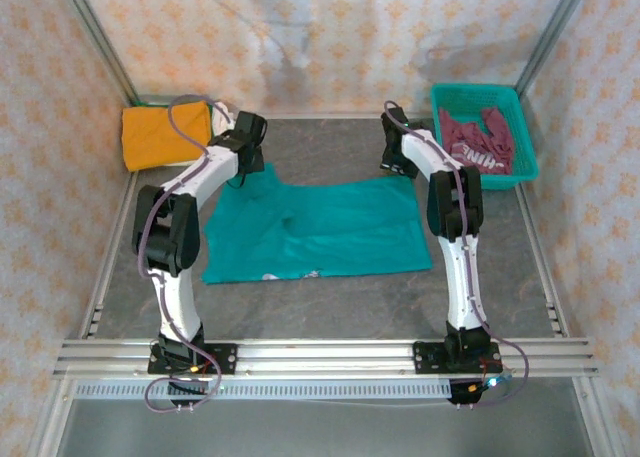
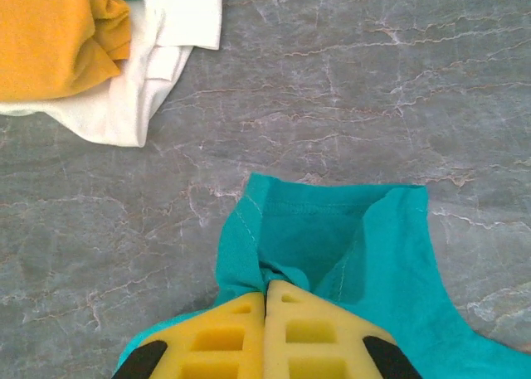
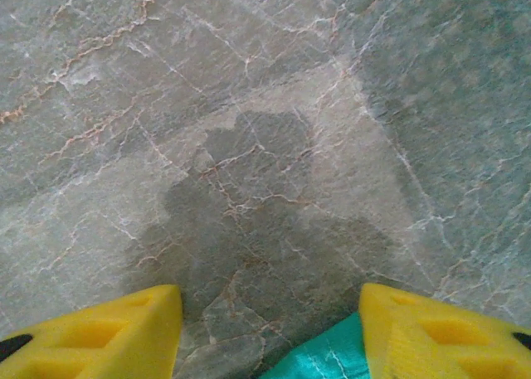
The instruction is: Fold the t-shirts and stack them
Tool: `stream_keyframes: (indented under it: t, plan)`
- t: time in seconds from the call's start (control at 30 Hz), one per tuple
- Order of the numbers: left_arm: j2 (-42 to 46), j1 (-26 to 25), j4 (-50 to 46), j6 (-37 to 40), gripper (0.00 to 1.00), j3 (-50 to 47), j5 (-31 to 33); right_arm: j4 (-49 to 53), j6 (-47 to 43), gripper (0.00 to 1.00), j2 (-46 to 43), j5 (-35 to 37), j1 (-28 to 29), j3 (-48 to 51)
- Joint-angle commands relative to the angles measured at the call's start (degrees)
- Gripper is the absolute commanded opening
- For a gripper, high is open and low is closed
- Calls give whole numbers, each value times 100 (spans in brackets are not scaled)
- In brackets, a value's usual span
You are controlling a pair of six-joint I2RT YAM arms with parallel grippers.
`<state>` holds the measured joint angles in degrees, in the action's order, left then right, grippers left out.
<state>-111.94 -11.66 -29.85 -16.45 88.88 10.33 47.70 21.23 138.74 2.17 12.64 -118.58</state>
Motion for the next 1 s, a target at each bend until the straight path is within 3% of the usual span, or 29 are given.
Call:
stream_keyframes:
  t: [0.0,0.13,0.37,0.6,0.67,0.73,0.97]
  plan:
    - [476,-69,259,-33,0,-216,366,133,92,53,94,42,-17,68]
    - [578,-68,318,23,0,-373,533,73,101,30,45,46,-23,140]
    - [312,-63,253,191,0,-51,765,22,111,0,-252,374,-29,160]
    - [-294,56,155,451,0,915,922,-38,160,0,-489,426,-58,149]
    - [-380,57,265,497,0,1000,872,-53,179,12,-562,492,-56,216]
    - [-527,57,206,524,0,1174,869,-19,127,32,-520,528,-60,197]
    - [-732,86,129,624,0,1364,1002,120,21,55,-370,701,-144,198]
